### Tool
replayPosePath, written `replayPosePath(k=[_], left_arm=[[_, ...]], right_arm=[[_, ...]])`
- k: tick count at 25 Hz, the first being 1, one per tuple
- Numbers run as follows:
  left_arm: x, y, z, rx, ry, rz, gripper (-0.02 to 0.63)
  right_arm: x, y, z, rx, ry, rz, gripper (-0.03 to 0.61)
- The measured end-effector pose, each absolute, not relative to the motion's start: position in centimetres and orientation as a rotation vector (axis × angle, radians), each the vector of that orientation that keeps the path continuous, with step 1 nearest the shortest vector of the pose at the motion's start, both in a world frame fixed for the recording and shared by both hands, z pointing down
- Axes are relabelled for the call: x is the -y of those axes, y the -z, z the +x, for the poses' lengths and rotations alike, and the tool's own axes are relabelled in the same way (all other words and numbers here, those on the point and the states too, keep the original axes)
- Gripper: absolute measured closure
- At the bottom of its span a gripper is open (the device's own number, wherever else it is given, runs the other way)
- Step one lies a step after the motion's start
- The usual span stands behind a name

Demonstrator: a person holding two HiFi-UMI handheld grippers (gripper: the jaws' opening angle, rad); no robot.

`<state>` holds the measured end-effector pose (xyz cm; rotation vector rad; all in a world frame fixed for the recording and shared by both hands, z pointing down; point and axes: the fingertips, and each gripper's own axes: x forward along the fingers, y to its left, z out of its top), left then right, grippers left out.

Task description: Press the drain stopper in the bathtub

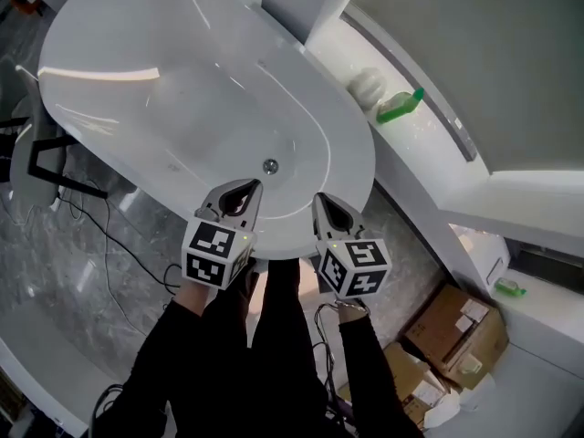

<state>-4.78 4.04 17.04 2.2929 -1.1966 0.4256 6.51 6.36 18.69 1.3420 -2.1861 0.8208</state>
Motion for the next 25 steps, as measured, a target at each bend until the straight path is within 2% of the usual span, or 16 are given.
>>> replayPosePath(k=[25], left_arm=[[5.8,-43.2,-1.7,1.322,-0.562,1.956,0.606]], right_arm=[[4.7,-45.3,6.9,2.125,-0.978,0.937,0.577]])
